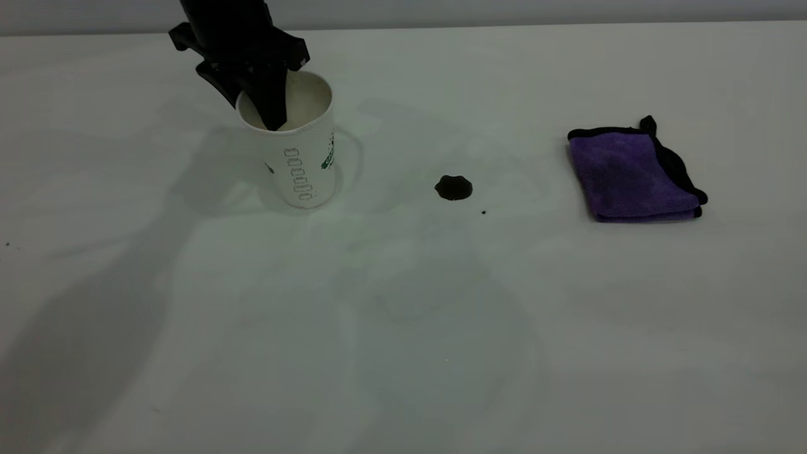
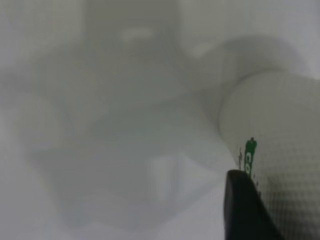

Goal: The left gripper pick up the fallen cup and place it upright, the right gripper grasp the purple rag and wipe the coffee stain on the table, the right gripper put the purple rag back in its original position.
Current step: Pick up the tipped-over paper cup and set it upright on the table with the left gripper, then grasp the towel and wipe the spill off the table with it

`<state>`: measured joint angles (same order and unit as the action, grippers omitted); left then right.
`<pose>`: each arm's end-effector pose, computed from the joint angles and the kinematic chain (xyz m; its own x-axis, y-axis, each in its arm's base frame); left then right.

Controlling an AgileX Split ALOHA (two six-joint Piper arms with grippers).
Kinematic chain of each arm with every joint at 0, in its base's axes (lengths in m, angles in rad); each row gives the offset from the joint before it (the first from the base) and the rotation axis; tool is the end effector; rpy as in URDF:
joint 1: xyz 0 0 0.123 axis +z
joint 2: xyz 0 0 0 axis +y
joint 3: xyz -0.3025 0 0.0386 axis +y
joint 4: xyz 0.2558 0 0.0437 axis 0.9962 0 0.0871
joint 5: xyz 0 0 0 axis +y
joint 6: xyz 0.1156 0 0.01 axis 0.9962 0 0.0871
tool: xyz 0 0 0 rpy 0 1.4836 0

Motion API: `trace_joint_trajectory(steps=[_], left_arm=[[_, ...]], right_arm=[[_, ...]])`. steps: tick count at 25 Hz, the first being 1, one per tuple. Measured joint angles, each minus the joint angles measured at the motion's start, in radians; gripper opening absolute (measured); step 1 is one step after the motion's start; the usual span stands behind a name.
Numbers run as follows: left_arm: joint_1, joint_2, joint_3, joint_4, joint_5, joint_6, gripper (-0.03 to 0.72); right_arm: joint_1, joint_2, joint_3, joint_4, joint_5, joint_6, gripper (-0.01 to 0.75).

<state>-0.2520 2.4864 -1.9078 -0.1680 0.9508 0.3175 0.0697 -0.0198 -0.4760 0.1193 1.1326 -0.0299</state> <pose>0.4966 -0.1442 0.0595 -0.8790 0.4488 -0.1610 0.4672 0.8782 -0.1023 -0.0014 0.0124 0.2557 -0.5220 -0.0156 -0.8528 -0.1502 0.9859 0.0739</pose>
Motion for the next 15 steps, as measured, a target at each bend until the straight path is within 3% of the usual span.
trace_joint_trajectory(steps=[4, 15], left_arm=[[0.000, -0.045, 0.000, 0.000, 0.018, 0.000, 0.435], [-0.025, -0.340, 0.000, 0.000, 0.168, -0.003, 0.447]], right_arm=[[0.000, 0.000, 0.000, 0.000, 0.000, 0.000, 0.487], [0.000, 0.000, 0.000, 0.000, 0.000, 0.000, 0.487]])
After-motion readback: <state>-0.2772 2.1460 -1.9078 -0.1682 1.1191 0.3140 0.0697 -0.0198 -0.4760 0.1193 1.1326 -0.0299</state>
